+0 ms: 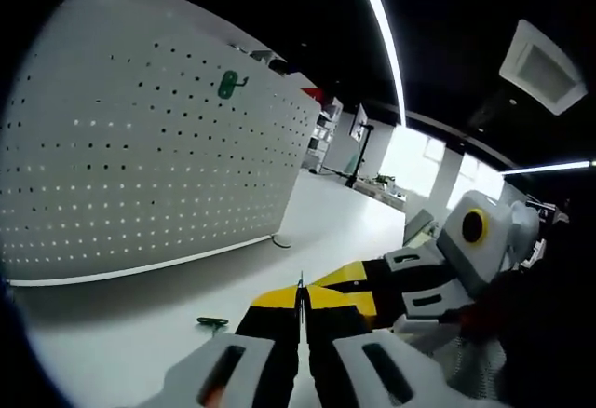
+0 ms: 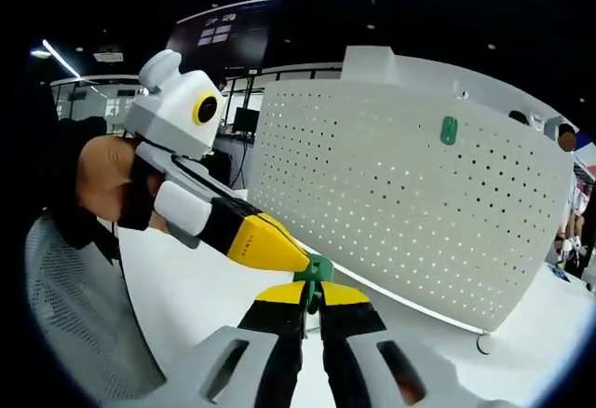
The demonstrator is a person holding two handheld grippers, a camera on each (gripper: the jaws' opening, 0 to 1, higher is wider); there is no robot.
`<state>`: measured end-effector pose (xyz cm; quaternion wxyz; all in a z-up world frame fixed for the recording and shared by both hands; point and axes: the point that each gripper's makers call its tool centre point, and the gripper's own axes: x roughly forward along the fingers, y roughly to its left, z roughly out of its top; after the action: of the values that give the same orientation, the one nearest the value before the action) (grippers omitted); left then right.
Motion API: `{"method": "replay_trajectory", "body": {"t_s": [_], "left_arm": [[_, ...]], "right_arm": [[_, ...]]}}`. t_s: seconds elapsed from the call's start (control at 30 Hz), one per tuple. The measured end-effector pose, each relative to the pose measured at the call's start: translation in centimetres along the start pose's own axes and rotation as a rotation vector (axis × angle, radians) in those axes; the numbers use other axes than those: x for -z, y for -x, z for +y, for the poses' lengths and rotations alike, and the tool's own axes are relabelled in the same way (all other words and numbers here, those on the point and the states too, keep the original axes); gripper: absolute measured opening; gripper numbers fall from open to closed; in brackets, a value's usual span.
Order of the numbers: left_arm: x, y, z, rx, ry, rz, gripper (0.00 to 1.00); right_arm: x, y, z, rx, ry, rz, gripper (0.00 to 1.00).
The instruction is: Insert the hook assembly into the mounting plate slot until the hook locks in place.
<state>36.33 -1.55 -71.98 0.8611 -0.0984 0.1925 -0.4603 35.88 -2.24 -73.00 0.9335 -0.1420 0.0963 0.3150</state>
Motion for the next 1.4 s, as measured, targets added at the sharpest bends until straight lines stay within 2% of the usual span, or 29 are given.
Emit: {"method": "replay_trajectory", "body": {"t_s": [0.7, 1.1, 1.4], "left_arm": [[0.4, -0.1, -0.1, 0.001, -0.026, 0.018, 0.03], [0.3, 0.5, -0.1, 0.018, -0.028, 0.007, 0.18], [0.1, 1.2, 0.1, 0.008, -0.062, -0.013, 0.3]], "right_arm": [[0.2, 0.1, 0.0, -0.005, -0.034, 0.017, 0.01], [0.4, 0.1, -0.4, 0.012, -0.04, 0.024, 0.01], [0.5, 0.1, -0.6, 0.017, -0.049, 0.024, 0.01]]}}
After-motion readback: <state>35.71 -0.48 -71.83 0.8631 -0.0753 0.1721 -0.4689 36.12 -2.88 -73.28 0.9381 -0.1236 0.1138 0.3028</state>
